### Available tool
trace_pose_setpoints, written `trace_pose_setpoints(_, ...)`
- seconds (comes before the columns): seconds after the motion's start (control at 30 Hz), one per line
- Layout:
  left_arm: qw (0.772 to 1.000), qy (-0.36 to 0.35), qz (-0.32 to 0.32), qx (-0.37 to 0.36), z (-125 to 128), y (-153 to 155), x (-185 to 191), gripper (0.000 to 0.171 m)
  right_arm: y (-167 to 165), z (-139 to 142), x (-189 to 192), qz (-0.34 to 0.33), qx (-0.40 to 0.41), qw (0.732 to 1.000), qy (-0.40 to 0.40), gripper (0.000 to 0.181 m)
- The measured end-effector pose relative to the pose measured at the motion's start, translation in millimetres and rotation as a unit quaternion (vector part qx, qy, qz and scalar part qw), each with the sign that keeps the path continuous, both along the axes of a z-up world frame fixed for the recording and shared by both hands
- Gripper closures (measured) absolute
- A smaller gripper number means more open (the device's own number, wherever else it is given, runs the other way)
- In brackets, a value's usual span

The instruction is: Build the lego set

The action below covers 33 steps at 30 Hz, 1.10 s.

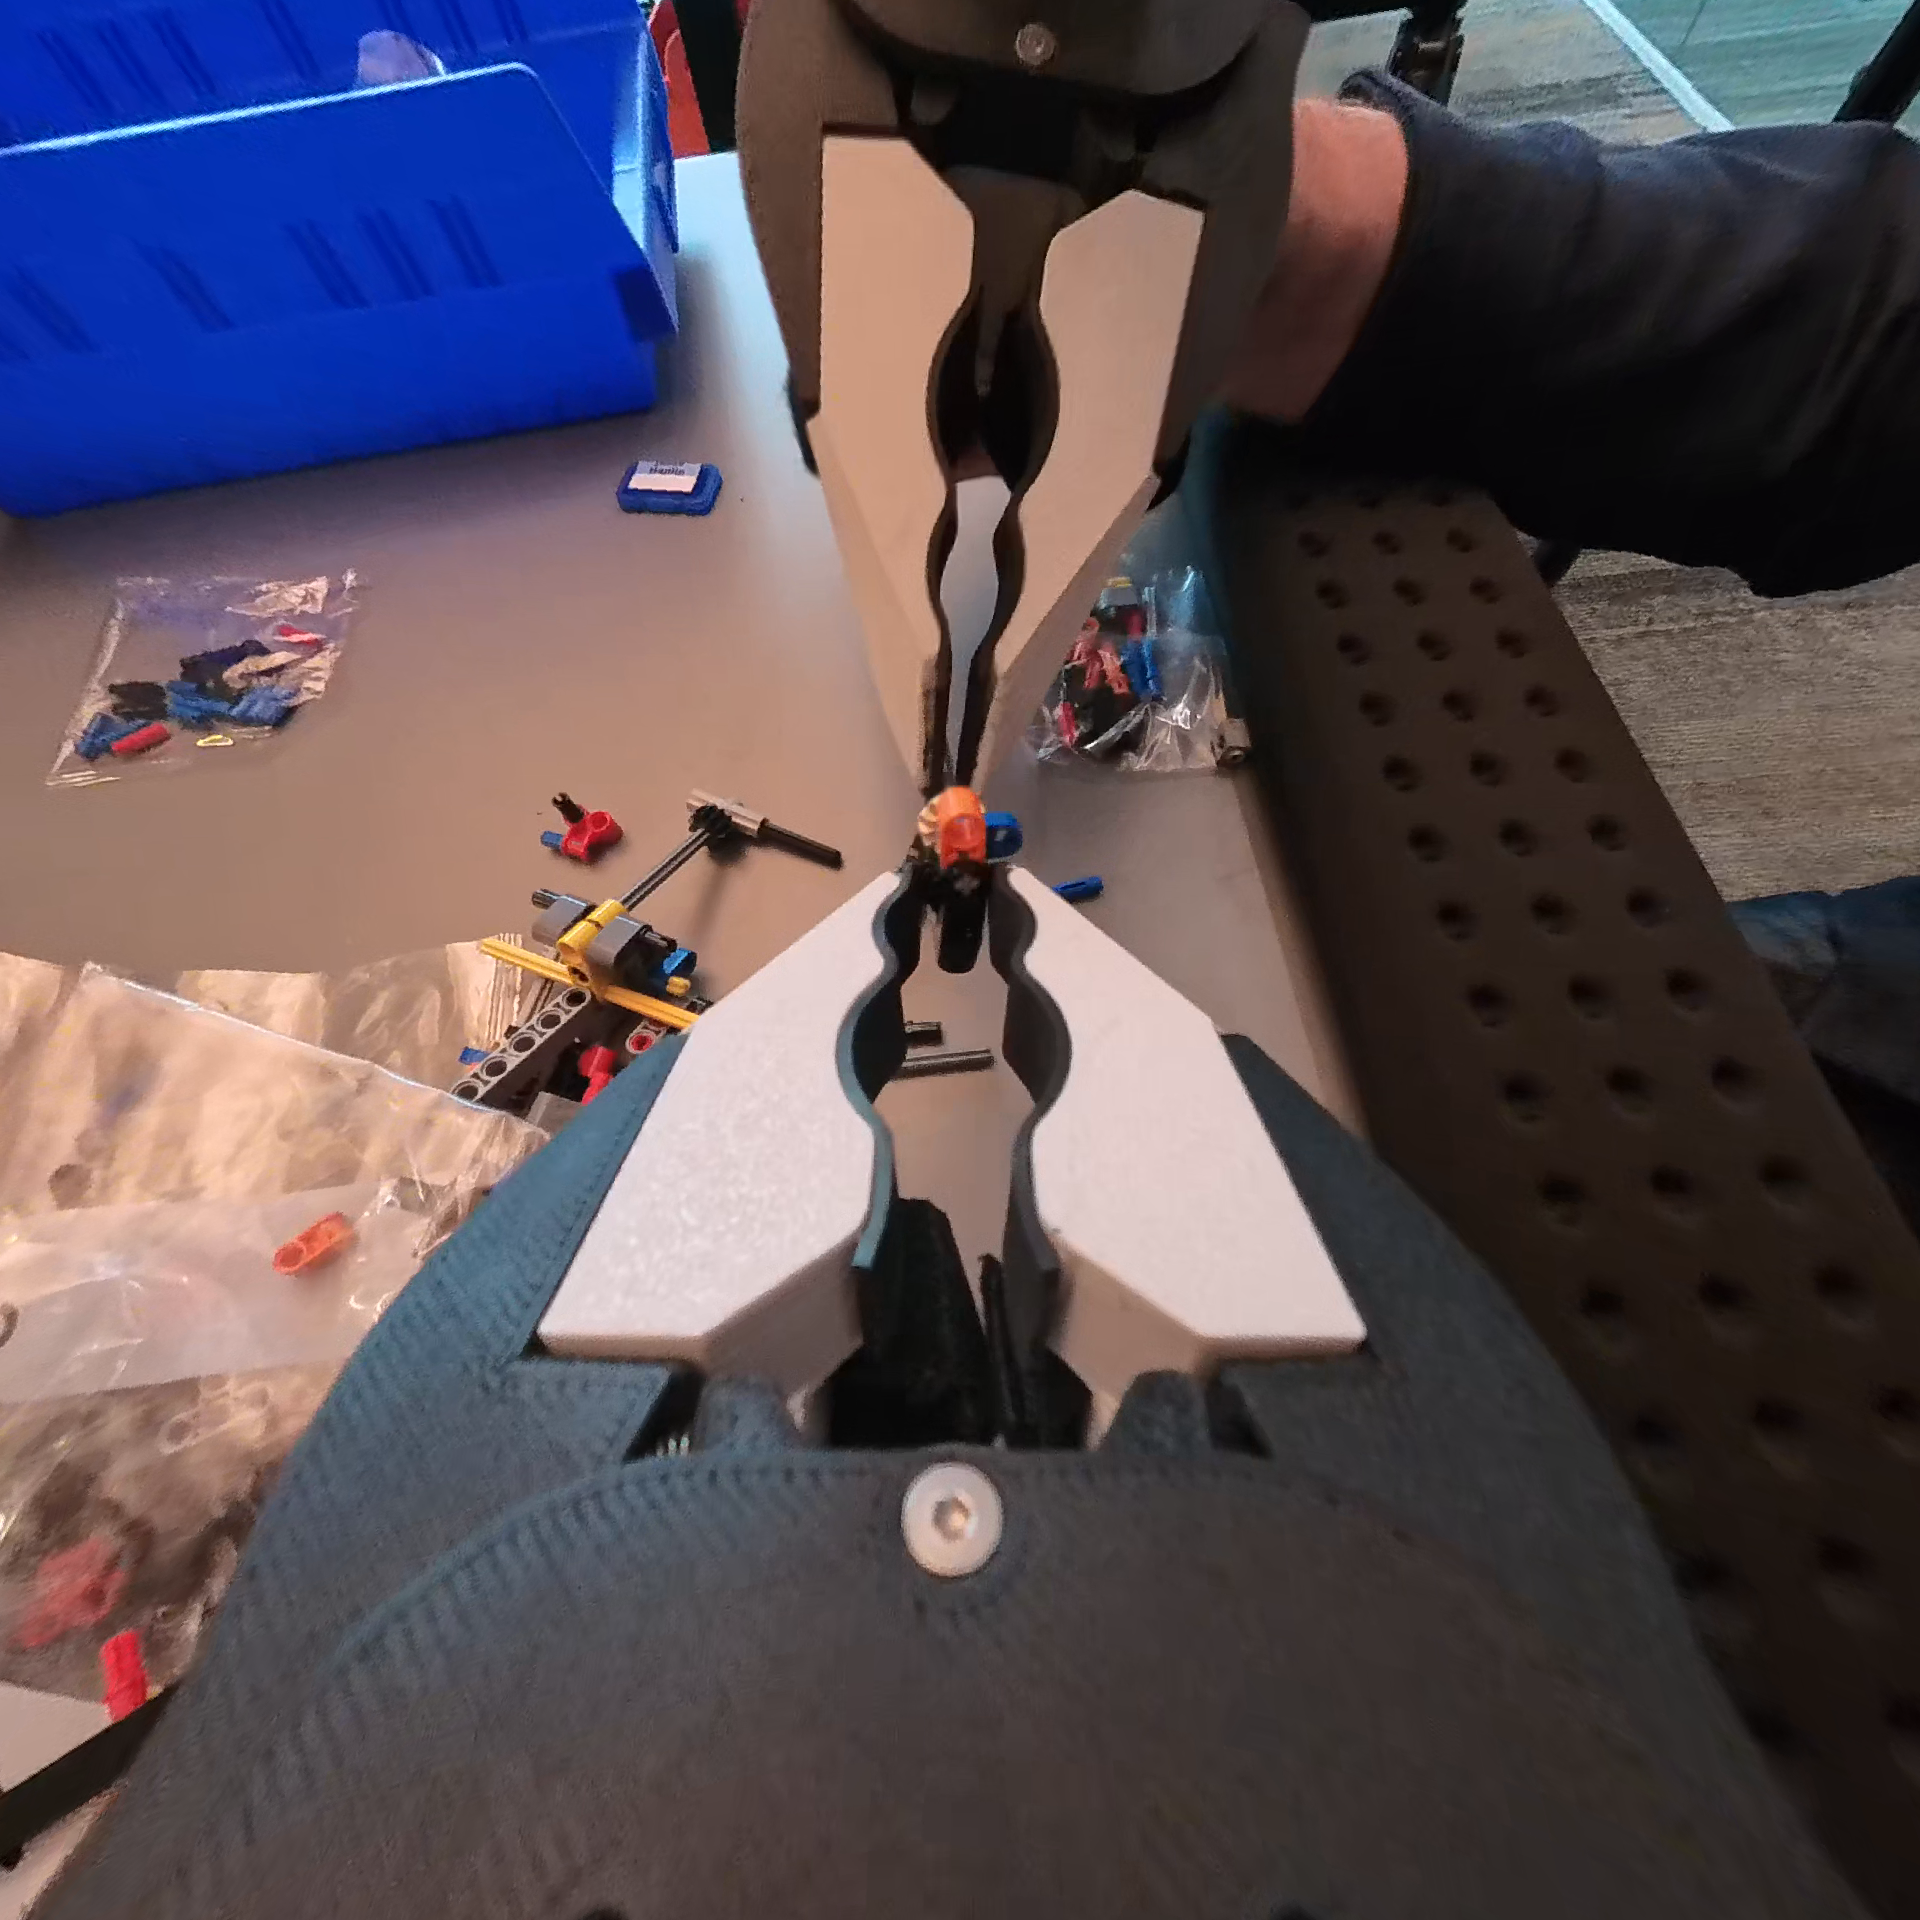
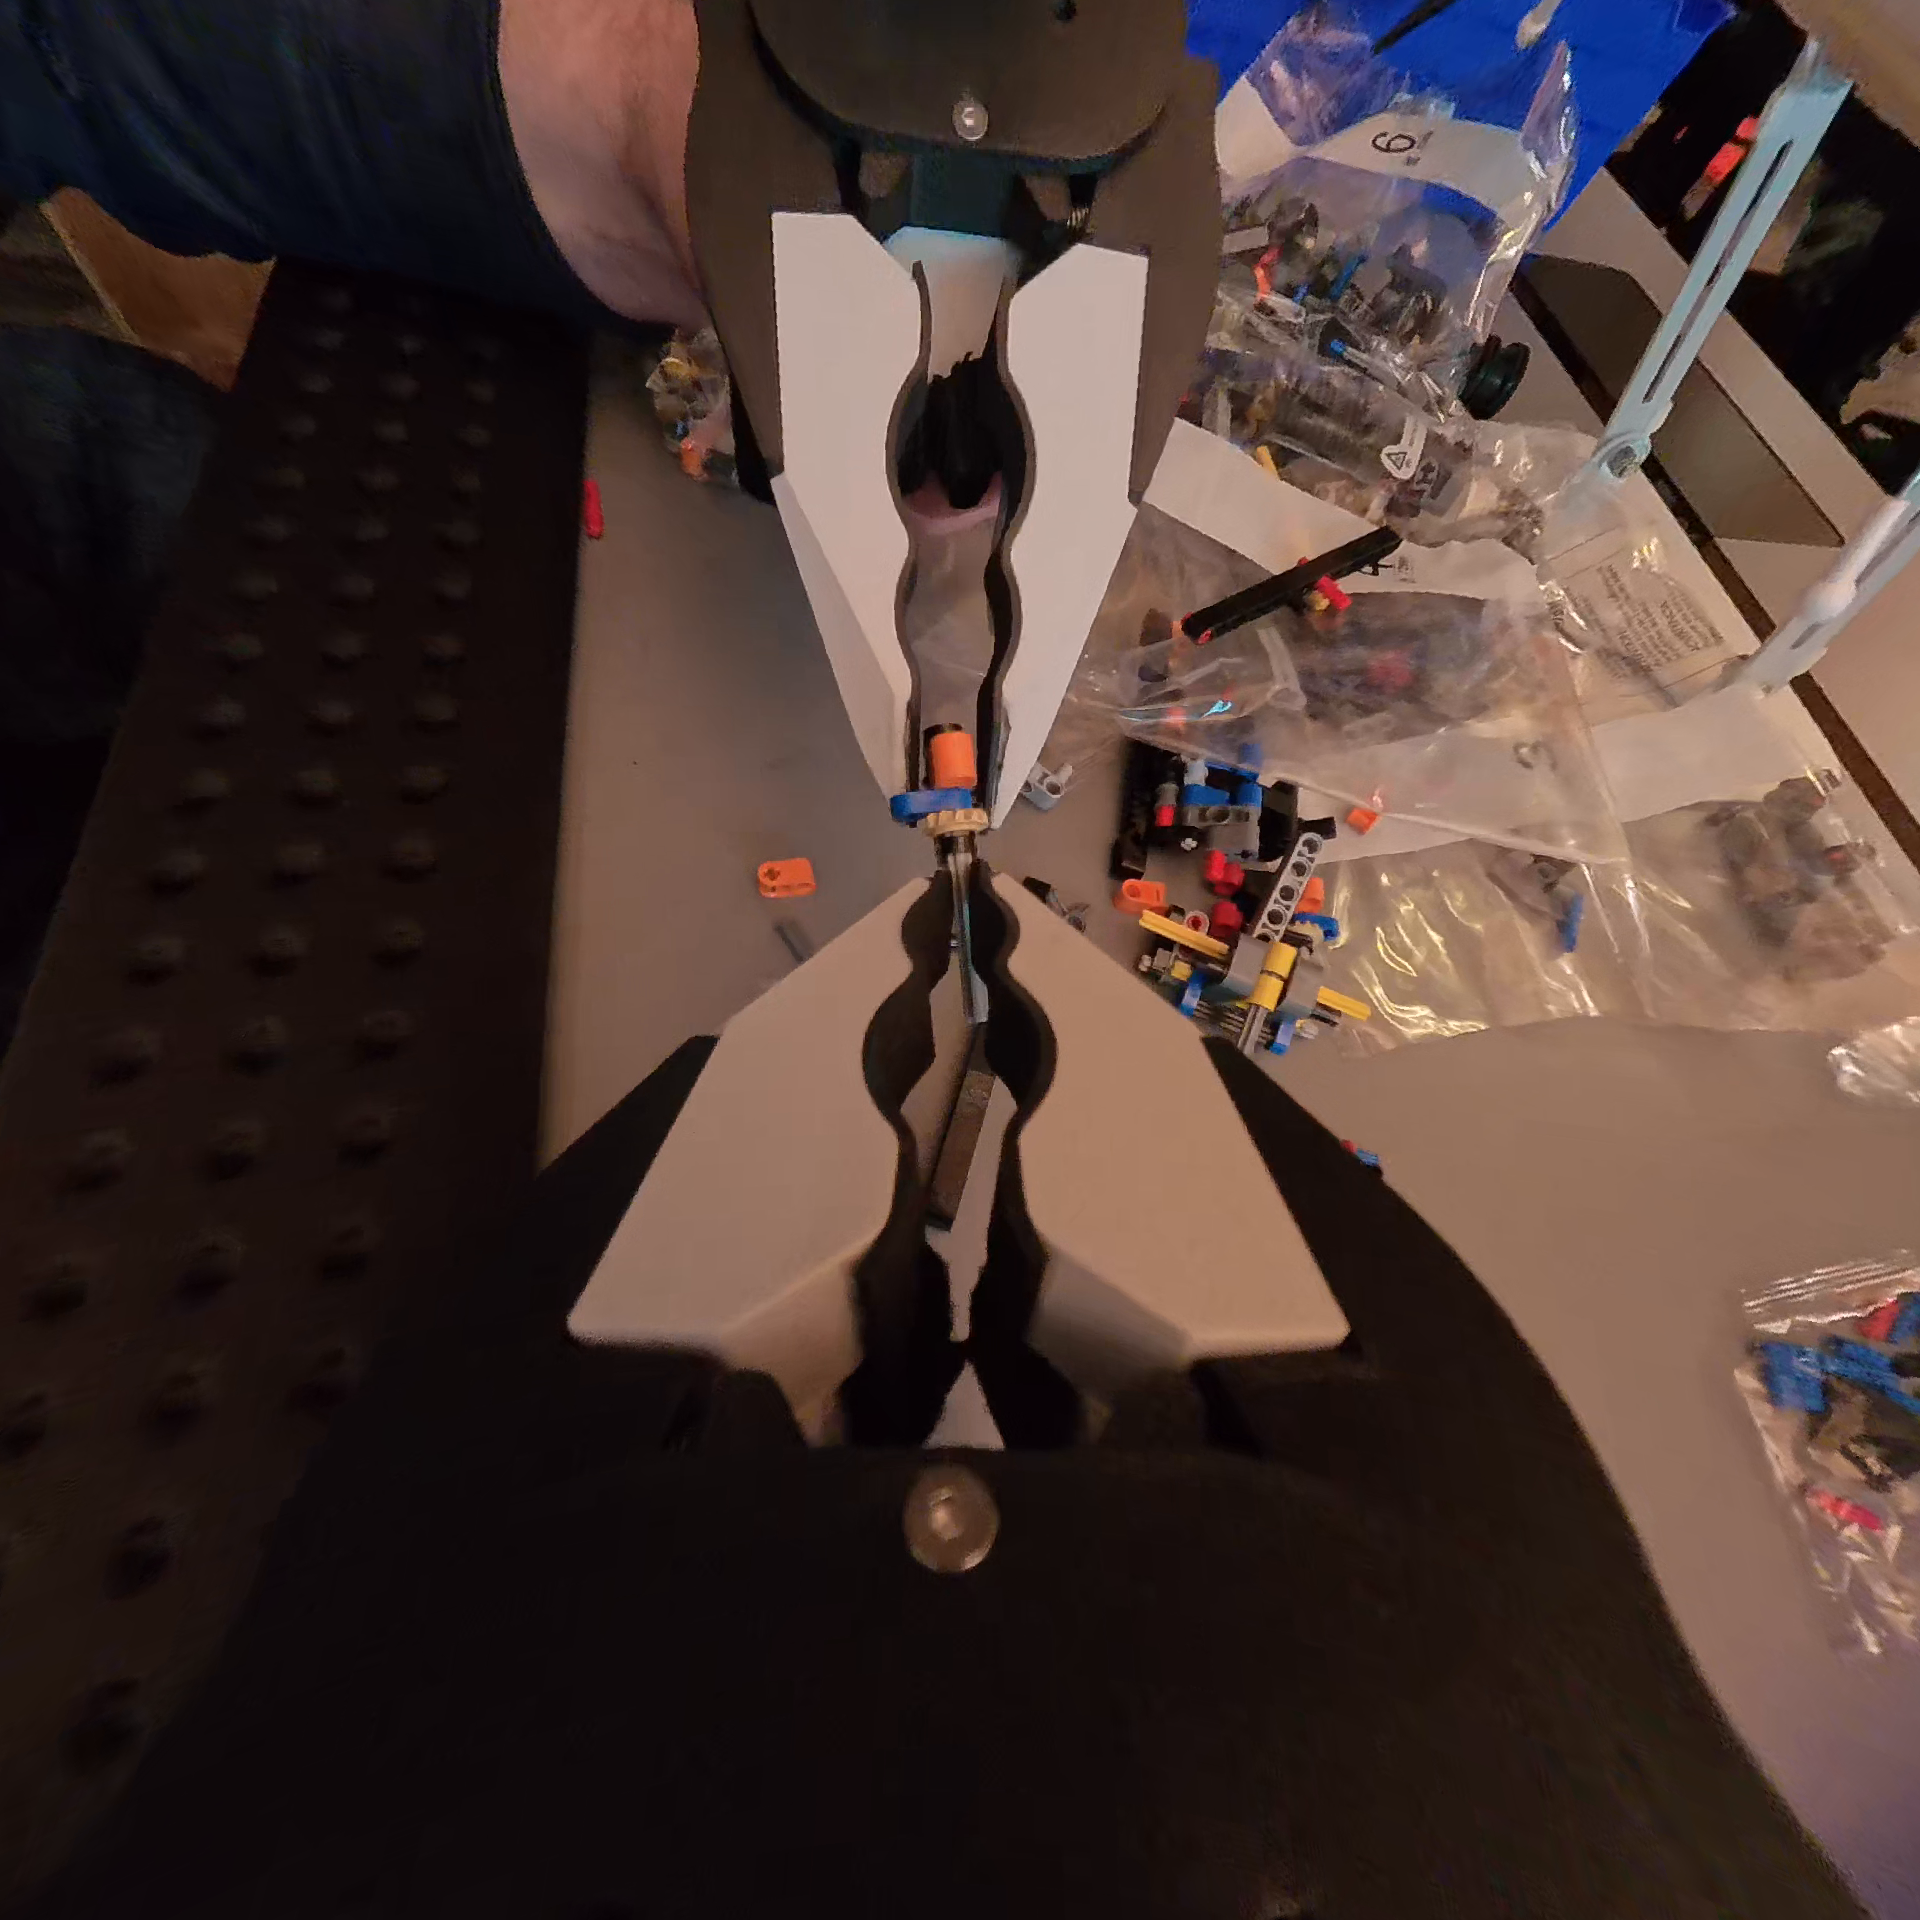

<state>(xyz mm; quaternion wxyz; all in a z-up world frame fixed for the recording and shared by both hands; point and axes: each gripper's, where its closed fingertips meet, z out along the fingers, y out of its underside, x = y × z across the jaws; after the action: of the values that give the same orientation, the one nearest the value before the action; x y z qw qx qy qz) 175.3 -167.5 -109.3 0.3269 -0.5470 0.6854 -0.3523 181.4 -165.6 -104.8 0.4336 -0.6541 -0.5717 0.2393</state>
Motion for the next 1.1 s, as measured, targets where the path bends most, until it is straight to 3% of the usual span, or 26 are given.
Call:
trace_pose_setpoints(0.3,1.0,-0.021,0.002,-0.002,14,0,-3,0.16,-2,1,3,-0.002,0.004,1.0,-0.008,0.181)
trace_pose_setpoints(0.37,0.995,-0.087,0.033,-0.039,45,15,-15,0.16,12,-26,28,-0.052,-0.001,0.995,-0.082,0.181)
trace_pose_setpoints(0.4,0.991,-0.118,0.038,-0.058,63,21,-25,0.161,8,-15,21,-0.037,-0.008,0.998,-0.043,0.181)
trace_pose_setpoints(0.47,0.995,-0.088,0.048,-0.018,54,25,-30,0.16,4,14,5,-0.02,-0.002,0.999,0.033,0.181)
trace_pose_setpoints(0.57,0.997,-0.068,0.029,-0.037,39,13,-16,0.159,9,10,6,-0.026,0.006,0.999,0.038,0.181)
trace_pose_setpoints(0.73,0.998,-0.045,0.045,-0.02,27,20,-14,0.159,16,1,2,-0.047,0.051,0.998,-0.012,0.156)
trace_pose_setpoints(0.9,0.998,-0.032,0.045,-0.006,22,19,-12,0.159,29,8,11,-0.09,0.075,0.993,-0.012,0.155)
trace_pose_setpoints(1.03,0.999,-0.025,0.033,-0.005,16,13,-6,0.159,25,1,-1,-0.074,0.095,0.992,-0.04,0.157)
trace_pose_setpoints(1.1,0.999,-0.022,0.025,-0.003,15,8,-2,0.159,23,-2,-9,-0.064,0.106,0.991,-0.052,0.174)
